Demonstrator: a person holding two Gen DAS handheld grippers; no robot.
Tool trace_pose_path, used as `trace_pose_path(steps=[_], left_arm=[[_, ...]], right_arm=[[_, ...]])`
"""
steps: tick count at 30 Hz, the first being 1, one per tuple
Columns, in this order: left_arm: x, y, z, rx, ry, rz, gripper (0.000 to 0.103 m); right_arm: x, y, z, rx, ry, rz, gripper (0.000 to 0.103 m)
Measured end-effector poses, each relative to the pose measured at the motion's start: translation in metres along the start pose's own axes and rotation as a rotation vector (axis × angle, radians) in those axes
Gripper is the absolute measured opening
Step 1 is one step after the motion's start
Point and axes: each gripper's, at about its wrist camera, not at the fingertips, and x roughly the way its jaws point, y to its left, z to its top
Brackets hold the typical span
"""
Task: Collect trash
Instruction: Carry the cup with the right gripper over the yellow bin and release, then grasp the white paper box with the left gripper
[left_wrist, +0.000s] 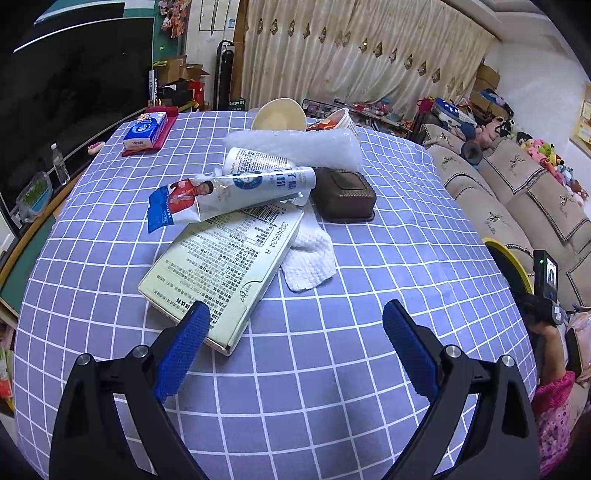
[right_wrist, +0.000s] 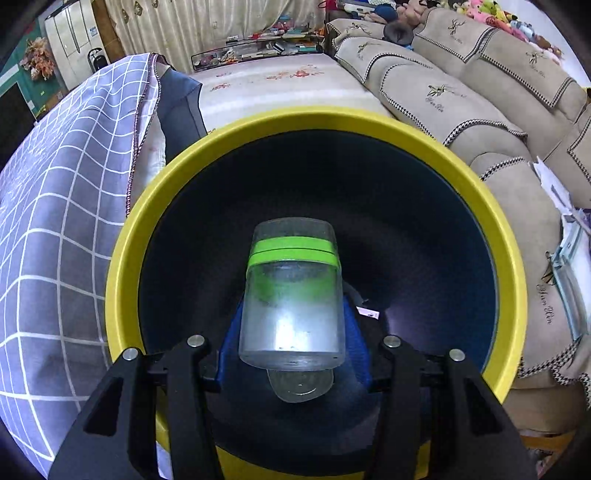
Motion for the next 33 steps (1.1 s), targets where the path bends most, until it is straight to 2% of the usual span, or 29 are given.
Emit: trace_pose_path(steps=[8,15,19,25,29,33], left_arm=[[-0.004,0.008,0.002,-0.015,-0.011,0.003,0.093],[-0.012,0.023,0.008,-0.006,-0.047,0.050,0.095],[-0.008,0.032,0.013,0.023,-0.055,0.062,0.096],[0.009,0.043,0.017,0.067,-0.019,0.002,0.098],[0.018,0.041,0.022,0.140,-0.010,0.012,0.098],[0.030,0.050,0.031,0.156,0.008,0.012,0.098]], right_arm=[[-0.014,0.003,0.003,0.000,-0.029,0.000,0.053],[-0.029,0.007,0.001,-0.012,-0.046,0.023,0.057],[-0.033,0.007,0.000,-0.009,-0.051,0.033,0.057],[-0.037,0.009,0.001,-0.014,-0.059,0.046,0.057],[-0.038,0.011,0.004,-0.018,-0.061,0.047,0.058],[-0.038,0.013,0.005,-0.019,-0.059,0.048,0.058]])
